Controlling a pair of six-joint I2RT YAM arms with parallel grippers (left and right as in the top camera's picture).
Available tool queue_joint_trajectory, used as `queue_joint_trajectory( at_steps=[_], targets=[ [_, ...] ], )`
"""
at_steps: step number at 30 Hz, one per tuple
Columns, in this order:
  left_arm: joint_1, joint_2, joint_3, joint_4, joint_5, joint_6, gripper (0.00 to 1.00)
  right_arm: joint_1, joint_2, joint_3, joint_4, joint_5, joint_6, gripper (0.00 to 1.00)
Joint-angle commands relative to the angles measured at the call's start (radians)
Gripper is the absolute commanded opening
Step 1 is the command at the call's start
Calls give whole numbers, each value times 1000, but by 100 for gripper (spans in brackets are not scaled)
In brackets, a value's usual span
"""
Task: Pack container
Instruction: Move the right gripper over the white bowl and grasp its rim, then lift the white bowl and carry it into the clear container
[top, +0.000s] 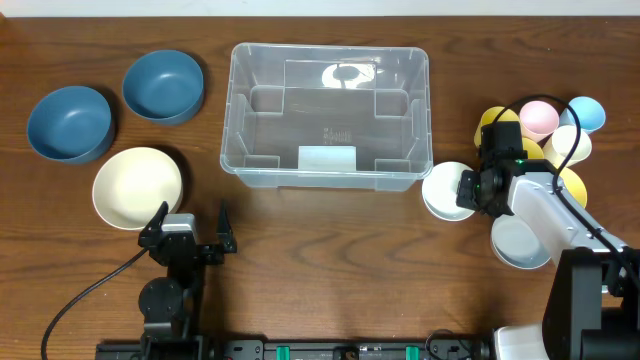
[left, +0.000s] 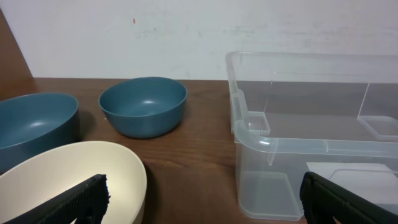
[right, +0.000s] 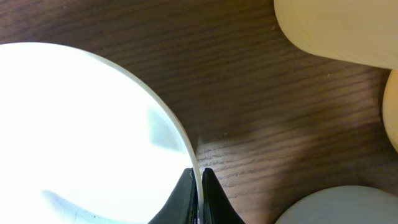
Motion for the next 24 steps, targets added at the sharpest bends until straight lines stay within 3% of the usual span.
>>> queue_joint_trajectory(
  at_steps=[1,10,20,24],
  targets=[
    [6,-1,-16,-36,3,14,98,8,24,-16,-42,37,-10,1],
    [6,-1,-16,-36,3,13,98,8,-71,-13,-195,-55,-9,1],
    [6,-1,-16,-36,3,13,98,8,-377,-5,-435,-114,9,1],
    [6,-1,-16,-36,3,13,98,11,-506,4,-481,-236,-24,1]
  ],
)
